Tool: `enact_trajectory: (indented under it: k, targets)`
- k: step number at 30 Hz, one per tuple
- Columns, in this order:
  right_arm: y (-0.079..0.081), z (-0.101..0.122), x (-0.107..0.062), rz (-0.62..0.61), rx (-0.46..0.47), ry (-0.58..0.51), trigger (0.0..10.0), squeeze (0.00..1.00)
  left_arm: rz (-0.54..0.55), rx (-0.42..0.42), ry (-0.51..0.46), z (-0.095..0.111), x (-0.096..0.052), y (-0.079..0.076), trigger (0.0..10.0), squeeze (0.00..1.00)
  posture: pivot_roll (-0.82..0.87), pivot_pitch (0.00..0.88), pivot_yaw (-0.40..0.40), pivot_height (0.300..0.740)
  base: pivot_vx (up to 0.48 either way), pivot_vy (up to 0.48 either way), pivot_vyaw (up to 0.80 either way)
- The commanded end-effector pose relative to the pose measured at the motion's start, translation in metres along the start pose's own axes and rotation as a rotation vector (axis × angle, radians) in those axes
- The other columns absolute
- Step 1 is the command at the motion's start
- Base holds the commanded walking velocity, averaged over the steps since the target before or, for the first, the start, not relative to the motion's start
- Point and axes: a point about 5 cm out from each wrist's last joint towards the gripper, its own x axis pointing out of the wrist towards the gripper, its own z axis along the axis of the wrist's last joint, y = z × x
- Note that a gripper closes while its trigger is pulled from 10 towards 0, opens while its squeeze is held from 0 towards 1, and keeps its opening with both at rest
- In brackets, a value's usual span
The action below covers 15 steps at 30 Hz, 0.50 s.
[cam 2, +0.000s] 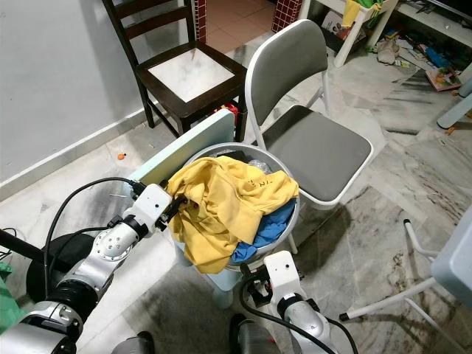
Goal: Hang hanger
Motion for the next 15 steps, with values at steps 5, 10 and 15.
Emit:
enact_trajectory:
  k: [5,10,15]
  targets:
    - [-0.0010,-0.0050,-0.0011,-0.003,0.006,0.024,10.0,0.58,-0.004,-0.017,0.004,-0.0024,-0.0008,0.0002,0.0,0.00,-0.13,0.249,-0.076,0.740,0.000,0.000,0.00]
    - [-0.0010,-0.0051,-0.0015,-0.001,0.008,0.022,10.0,0.57,-0.003,-0.021,0.001,-0.0024,-0.0005,0.0011,0.0,0.00,-0.13,0.245,-0.074,0.740,0.000,0.000,0.00]
    - [-0.0051,-0.0017,-0.0020,0.009,0.019,-0.003,10.0,0.57,-0.007,-0.029,-0.011,0.0004,0.0015,0.0006,0.0,0.00,-0.13,0.237,-0.075,0.740,0.000,0.000,0.00]
